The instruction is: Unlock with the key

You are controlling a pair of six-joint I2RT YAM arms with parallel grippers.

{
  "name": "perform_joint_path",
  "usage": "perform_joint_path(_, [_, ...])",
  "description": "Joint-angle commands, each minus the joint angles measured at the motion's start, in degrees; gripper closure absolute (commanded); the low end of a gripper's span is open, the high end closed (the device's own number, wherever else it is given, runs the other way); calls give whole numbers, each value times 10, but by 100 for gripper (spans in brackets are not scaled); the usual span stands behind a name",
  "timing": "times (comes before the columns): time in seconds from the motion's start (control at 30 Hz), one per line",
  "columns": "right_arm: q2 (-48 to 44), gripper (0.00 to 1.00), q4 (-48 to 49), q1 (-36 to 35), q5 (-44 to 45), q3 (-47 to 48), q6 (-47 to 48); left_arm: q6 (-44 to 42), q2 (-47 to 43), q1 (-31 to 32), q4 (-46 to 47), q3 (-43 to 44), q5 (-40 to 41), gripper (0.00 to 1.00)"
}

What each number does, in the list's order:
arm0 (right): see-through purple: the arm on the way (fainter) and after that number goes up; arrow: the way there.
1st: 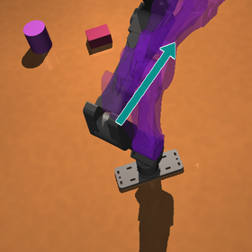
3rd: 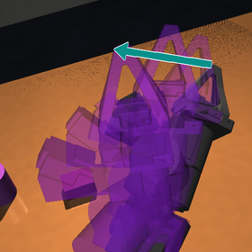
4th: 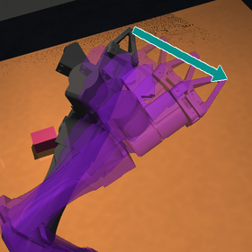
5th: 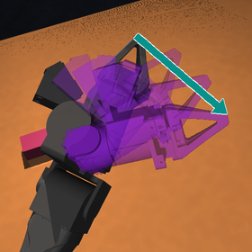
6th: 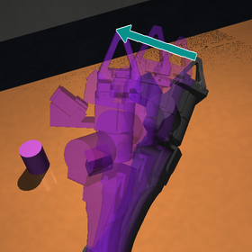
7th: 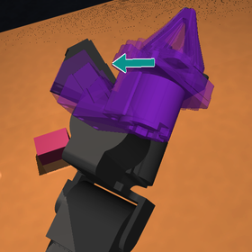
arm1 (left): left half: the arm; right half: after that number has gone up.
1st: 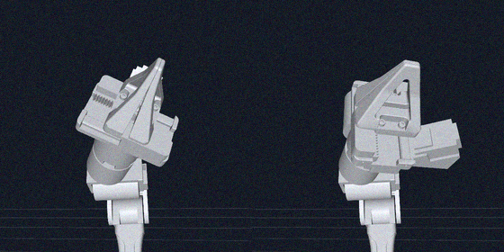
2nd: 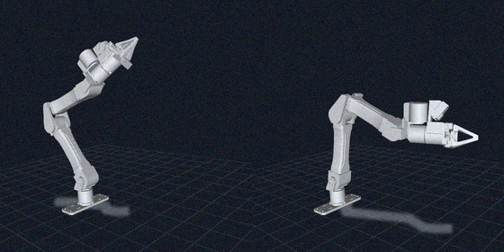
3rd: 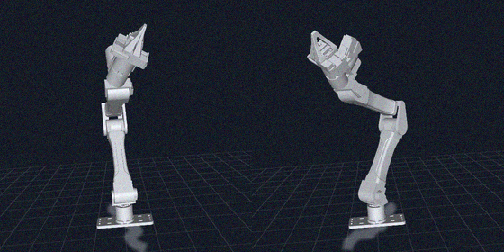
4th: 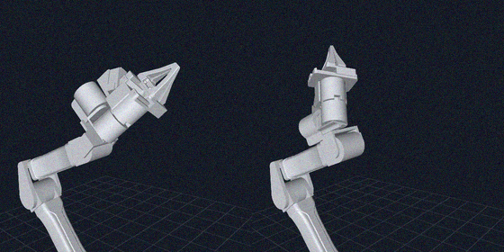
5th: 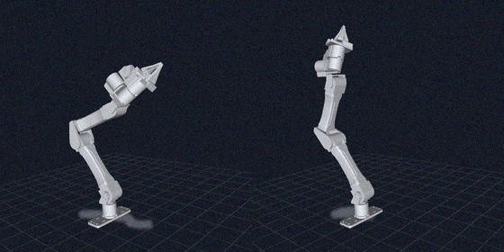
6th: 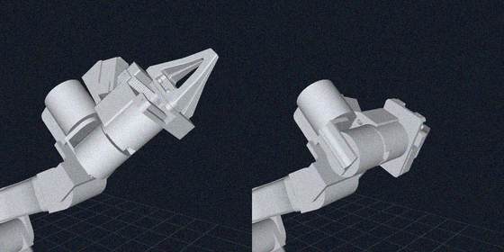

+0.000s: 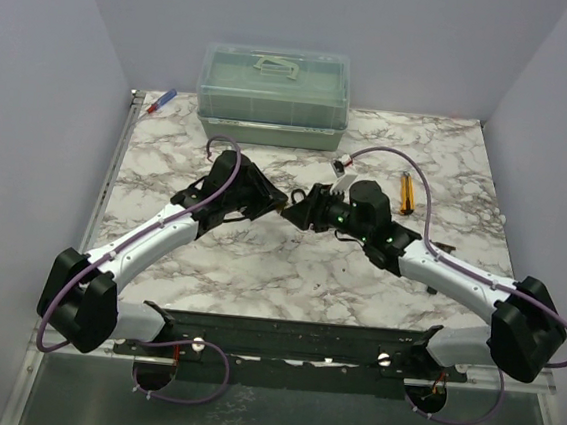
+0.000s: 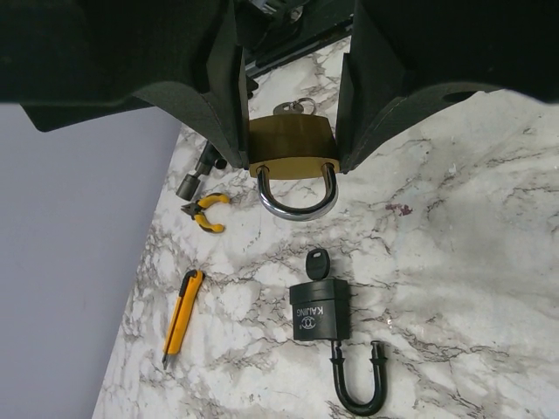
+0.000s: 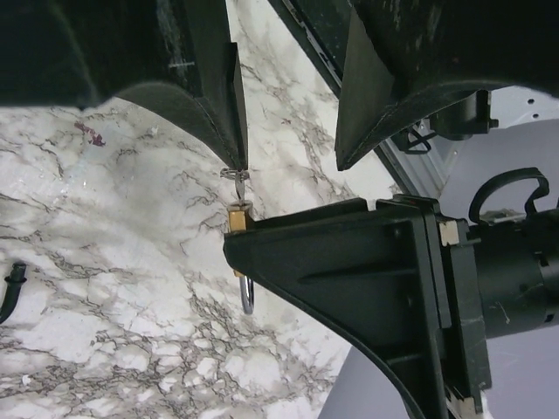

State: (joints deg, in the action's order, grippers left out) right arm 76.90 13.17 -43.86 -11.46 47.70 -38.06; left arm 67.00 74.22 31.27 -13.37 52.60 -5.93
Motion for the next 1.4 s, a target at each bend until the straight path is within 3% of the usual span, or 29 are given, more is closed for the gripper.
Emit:
perform_joint_path(0.0, [-4,51,-23,1,3,-16,5,8,1,1,1,13,-6,100])
perform_joint_path(0.5, [39,67,-16,1,30,14,21,8,-14,1,2,8,-14,100])
perform_joint_path(1.17, [63,73,-5,0,31,32,26,7,-26,1,8,-3,-22,100])
perform_joint_path(1.37, [67,86,0,1,30,33,26,8,-27,1,10,-5,-25,100])
